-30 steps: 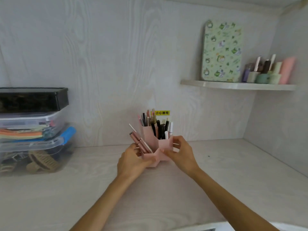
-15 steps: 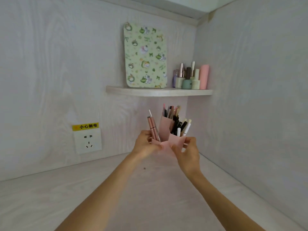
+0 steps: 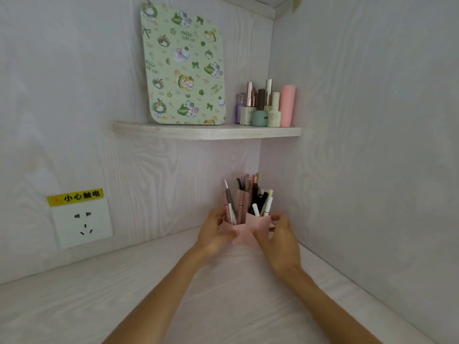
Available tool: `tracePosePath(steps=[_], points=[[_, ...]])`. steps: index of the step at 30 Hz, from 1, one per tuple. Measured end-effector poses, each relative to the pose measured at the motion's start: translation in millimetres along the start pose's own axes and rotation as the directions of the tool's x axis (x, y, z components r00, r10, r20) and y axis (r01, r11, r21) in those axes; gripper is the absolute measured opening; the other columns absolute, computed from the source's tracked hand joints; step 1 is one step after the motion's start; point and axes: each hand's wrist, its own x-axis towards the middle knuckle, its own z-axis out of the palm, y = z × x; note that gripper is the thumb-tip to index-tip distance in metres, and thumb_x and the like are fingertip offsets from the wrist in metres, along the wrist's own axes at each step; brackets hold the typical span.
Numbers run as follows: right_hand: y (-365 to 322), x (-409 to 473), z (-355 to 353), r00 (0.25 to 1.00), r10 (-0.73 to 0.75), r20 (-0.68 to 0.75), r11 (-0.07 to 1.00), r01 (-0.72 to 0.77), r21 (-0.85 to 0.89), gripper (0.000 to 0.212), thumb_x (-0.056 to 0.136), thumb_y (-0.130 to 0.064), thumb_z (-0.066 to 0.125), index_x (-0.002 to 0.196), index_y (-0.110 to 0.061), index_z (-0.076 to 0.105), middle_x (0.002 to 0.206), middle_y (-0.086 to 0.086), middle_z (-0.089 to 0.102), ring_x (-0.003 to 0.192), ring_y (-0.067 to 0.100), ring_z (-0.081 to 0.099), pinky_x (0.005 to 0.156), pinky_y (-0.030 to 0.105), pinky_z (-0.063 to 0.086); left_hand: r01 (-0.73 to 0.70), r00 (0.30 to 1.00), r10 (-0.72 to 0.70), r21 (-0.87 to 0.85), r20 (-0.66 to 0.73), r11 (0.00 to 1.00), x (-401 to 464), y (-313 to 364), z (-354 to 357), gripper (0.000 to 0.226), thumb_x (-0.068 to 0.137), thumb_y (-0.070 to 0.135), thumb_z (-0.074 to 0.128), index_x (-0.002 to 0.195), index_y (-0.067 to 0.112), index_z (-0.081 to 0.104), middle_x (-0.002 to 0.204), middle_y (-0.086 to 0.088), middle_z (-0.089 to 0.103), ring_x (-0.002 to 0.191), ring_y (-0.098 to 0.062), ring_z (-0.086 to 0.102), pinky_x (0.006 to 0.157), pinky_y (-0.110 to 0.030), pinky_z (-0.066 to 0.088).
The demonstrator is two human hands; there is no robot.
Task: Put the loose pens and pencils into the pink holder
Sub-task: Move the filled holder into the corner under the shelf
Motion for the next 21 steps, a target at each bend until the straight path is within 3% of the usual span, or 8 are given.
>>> tracePosePath(steps=[3,6,11,16,21], points=[[1,-3,-9,0.944,-0.326,-0.045,0.931,0.312,-0.191,0.039,0.083,-0.027,0.065,0.113,-0.024,0.040,0.116,-0.005,0.051,0.096,0.014,0.058,0.066,0.038,0.055,0.017,0.976,0.011,0.126,-0.218,0.992,-1,-10,-1,0.068,0.063,0.027,0.086,0.119,0.017,0.049,0.110,0.008,0.057,0.102,-0.013,0.059,0.089,-0.035,0.050],[4,1,-14,0.847,-0.528,0.061,0.777,0.511,-0.368,0.033,0.080,-0.017,0.069,0.109,-0.019,0.053,0.113,-0.001,0.058,0.097,0.021,0.060,0.056,0.031,0.053,0.049,0.955,-0.011,0.123,-0.295,0.991,0,-10,-1,0.054,0.059,0.038,0.085,0.106,0.023,0.065,0.097,0.009,0.070,0.083,-0.006,0.066,0.079,-0.027,0.053],[7,20,-15,0.868,-0.490,0.082,0.779,0.478,-0.405,0.022,0.081,-0.015,0.069,0.101,-0.012,0.062,0.102,0.005,0.064,0.092,0.025,0.061,0.059,0.030,0.047,0.038,0.954,0.009,0.149,-0.299,0.988,11,-7,10,0.034,0.066,0.034,0.082,0.096,0.022,0.072,0.093,0.006,0.073,0.075,-0.002,0.062,0.066,-0.016,0.045],[6,42,-12,0.895,-0.437,0.084,0.775,0.422,-0.471,0.013,0.087,-0.012,0.060,0.097,-0.005,0.063,0.100,0.010,0.066,0.097,0.027,0.058,0.065,0.031,0.044,0.057,0.937,0.037,0.257,-0.349,0.965,28,-1,29,0.031,0.071,0.033,0.078,0.097,0.017,0.071,0.098,0.001,0.073,0.092,-0.018,0.067,0.078,-0.030,0.052],[9,58,-10,0.912,-0.402,0.079,0.776,0.385,-0.500,0.016,0.092,-0.013,0.051,0.097,-0.005,0.064,0.099,0.010,0.067,0.096,0.025,0.058,0.065,0.030,0.040,0.046,0.930,0.087,0.348,-0.357,0.936,41,4,39,0.027,0.072,0.032,0.076,0.087,0.010,0.071,0.089,-0.004,0.072,0.085,-0.023,0.067,0.074,-0.035,0.054]])
